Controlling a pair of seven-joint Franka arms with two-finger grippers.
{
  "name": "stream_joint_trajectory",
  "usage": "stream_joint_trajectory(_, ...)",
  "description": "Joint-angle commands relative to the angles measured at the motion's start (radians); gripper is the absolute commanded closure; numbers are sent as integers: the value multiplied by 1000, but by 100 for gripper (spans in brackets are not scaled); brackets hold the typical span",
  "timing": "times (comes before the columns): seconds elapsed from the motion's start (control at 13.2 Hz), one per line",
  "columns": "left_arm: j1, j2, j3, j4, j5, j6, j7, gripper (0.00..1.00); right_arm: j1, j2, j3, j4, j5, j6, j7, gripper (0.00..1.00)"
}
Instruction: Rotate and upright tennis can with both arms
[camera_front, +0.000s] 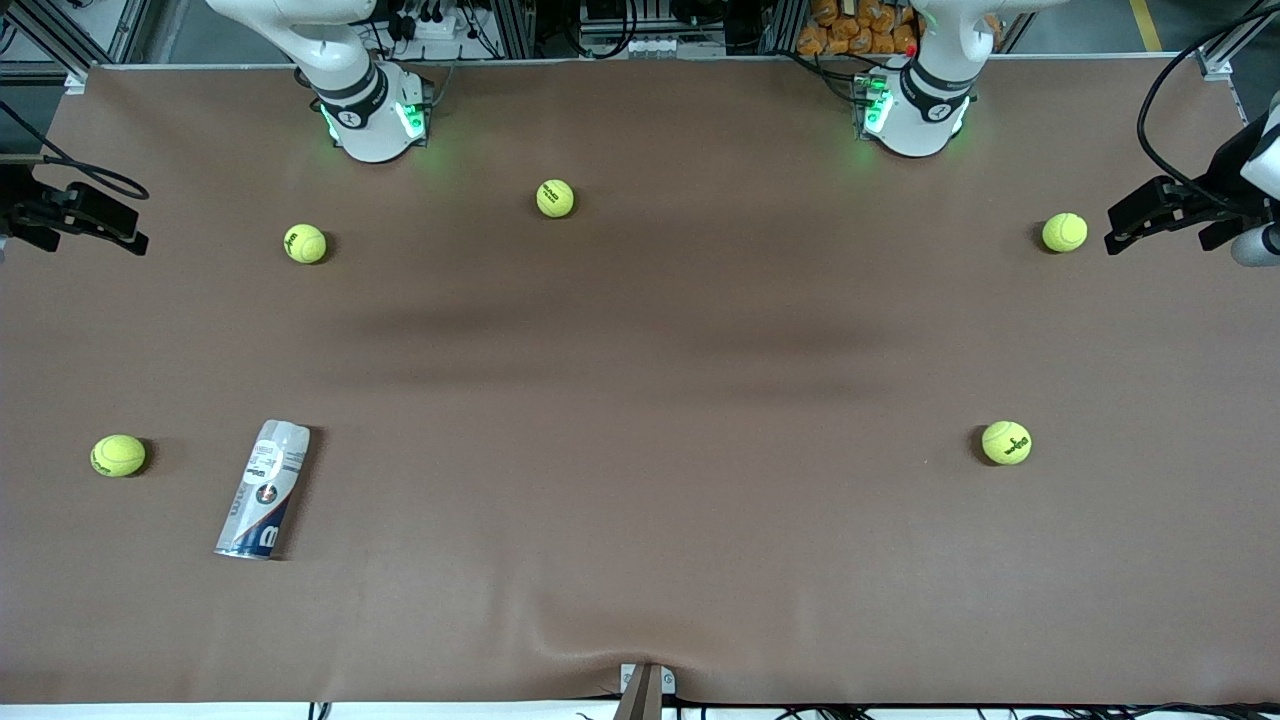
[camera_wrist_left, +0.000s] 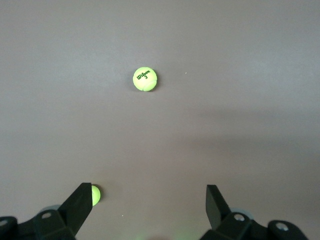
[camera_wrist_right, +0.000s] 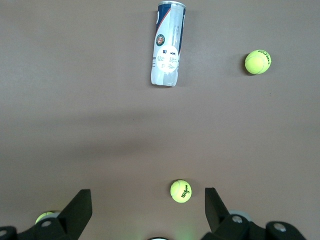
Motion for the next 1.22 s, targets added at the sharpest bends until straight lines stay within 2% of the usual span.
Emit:
stream_joint_trajectory(0.0,3,4,-9,23,2,-19,7,0,-3,-14,7,-3,2,-9,12,0)
stream_joint_trajectory(0.53,3,27,-9,46,2,-18,9,0,-10,13,4,-17,2,12,10,0)
stream_joint_trajectory(0.76,12,27,-11,41,0,-19,15,0,-12,171,2,-23,-7,95,7,0)
stream_joint_trajectory(1.14,14,29,-9,40,0,-19,16,0,-21,433,2,-15,-49,384,-8,0)
